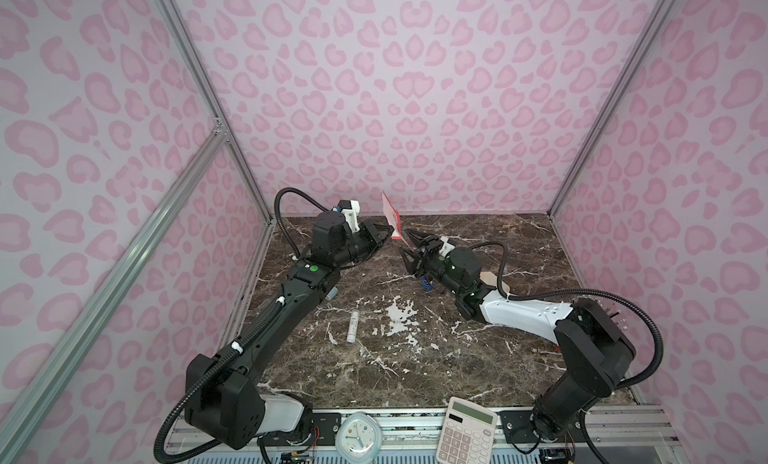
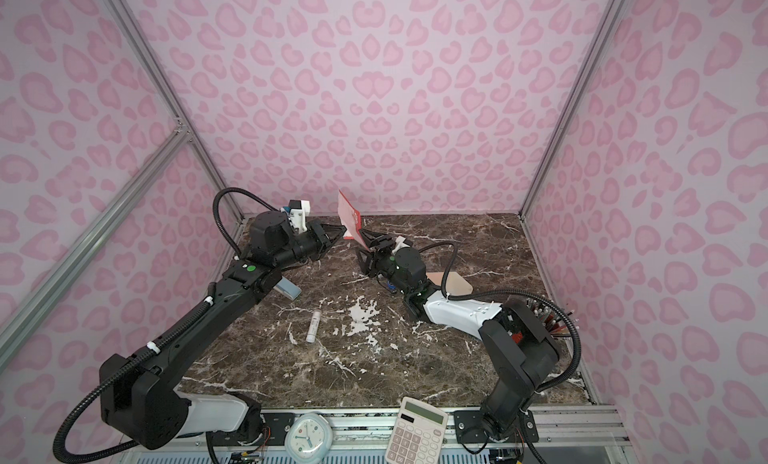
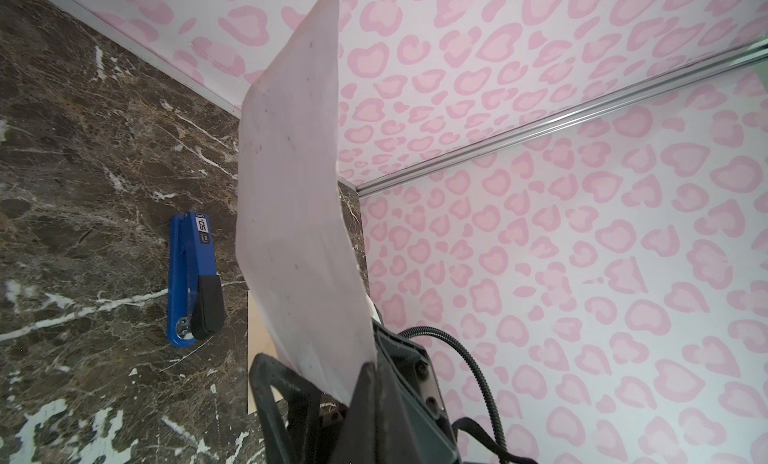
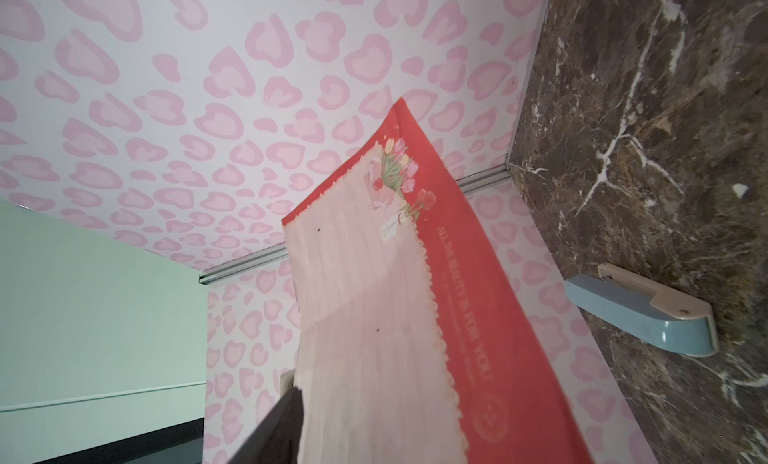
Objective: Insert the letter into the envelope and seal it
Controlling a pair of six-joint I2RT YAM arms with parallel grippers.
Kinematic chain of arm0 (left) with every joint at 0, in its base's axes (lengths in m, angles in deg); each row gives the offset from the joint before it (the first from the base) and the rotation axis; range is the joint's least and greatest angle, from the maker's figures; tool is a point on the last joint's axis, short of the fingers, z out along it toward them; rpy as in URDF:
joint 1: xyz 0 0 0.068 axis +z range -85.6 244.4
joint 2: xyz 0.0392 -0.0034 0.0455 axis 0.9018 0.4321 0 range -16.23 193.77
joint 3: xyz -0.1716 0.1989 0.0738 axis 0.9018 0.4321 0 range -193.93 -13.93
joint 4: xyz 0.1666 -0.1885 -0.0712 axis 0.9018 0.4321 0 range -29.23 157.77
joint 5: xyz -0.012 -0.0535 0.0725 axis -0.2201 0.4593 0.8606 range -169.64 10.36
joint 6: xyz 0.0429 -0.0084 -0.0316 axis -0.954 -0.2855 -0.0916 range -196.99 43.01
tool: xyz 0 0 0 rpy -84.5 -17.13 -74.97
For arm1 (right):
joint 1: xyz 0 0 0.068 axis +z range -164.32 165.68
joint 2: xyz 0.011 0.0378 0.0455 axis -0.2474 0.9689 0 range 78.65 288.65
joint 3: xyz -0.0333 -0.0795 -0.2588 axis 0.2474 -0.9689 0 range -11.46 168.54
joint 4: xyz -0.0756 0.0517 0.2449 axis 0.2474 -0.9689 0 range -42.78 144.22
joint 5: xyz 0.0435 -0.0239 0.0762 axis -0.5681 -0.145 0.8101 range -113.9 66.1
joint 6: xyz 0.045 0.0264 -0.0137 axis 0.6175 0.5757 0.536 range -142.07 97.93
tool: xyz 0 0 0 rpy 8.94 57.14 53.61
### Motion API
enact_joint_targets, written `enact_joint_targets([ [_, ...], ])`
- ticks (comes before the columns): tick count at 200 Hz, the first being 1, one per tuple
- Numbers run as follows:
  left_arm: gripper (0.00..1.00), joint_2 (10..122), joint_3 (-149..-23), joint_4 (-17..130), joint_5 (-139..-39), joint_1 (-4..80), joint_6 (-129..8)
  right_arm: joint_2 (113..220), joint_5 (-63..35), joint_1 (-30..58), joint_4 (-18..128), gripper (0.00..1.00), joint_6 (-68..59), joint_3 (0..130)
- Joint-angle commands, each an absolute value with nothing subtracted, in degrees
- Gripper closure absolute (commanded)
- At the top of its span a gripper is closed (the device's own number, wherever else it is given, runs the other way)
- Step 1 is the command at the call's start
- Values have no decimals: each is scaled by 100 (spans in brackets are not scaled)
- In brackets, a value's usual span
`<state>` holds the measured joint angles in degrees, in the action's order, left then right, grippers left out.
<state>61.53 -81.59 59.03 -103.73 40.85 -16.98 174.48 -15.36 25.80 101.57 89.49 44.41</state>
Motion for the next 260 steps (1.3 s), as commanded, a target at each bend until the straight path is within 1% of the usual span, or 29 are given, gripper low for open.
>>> enact_joint_targets([
  [1, 96, 6025, -8118, 5872, -10418, 4067, -1872, 17527, -1727, 2596, 10563, 46, 9095, 4479],
  [31, 97, 5921, -8075, 6131, -10440, 4067, -2015, 17550, -1714, 2588, 10519, 65, 9051, 4556],
  [43, 96, 5873, -8017, 6178, -10443, 4067, -2037, 17562, -1688, 2589, 10465, 75, 9013, 4562],
  [57, 94, 5814, -7951, 6225, -10440, 4067, -2059, 17530, -1671, 2581, 10366, 90, 8935, 4587],
  [70, 90, 5775, -7907, 6293, -10429, 4067, -2114, 17485, -1606, 2551, 10221, 100, 8799, 4625],
  [89, 79, 5713, -7904, 6464, -10376, 4075, -2229, 17365, -1444, 2463, 9885, 100, 8473, 4704],
  [101, 69, 5669, -7922, 6585, -10347, 4095, -2284, 17257, -1270, 2394, 9518, 100, 8136, 4786],
  [108, 65, 5649, -7915, 6644, -10339, 4148, -2262, 17172, -1174, 2324, 9294, 100, 7900, 4811],
  [111, 59, 5634, -7899, 6657, -10340, 4175, -2227, 17135, -1150, 2302, 9198, 100, 7794, 4816],
  [118, 53, 5592, -7835, 6662, -10357, 4275, -2153, 17030, -1059, 2226, 8979, 100, 7544, 4843],
  [147, 41, 5269, -7589, 6676, -10481, 4941, -2111, 16546, -547, 1892, 7513, 100, 5922, 5117],
  [162, 38, 5191, -7708, 6959, -10539, 5207, -2400, 16293, -352, 1748, 6697, 100, 5004, 5283],
  [178, 35, 5230, -8009, 7454, -10467, 5257, -2872, 16075, -146, 1585, 5914, 100, 4204, 5369],
  [230, 34, 5530, -8160, 7624, -10760, 5260, -3472, 15542, 527, 1003, 4312, 100, 2466, 5477],
  [260, 33, 5787, -8239, 7663, -11336, 5254, -3748, 15321, 626, 888, 3634, 100, 1556, 5583],
])
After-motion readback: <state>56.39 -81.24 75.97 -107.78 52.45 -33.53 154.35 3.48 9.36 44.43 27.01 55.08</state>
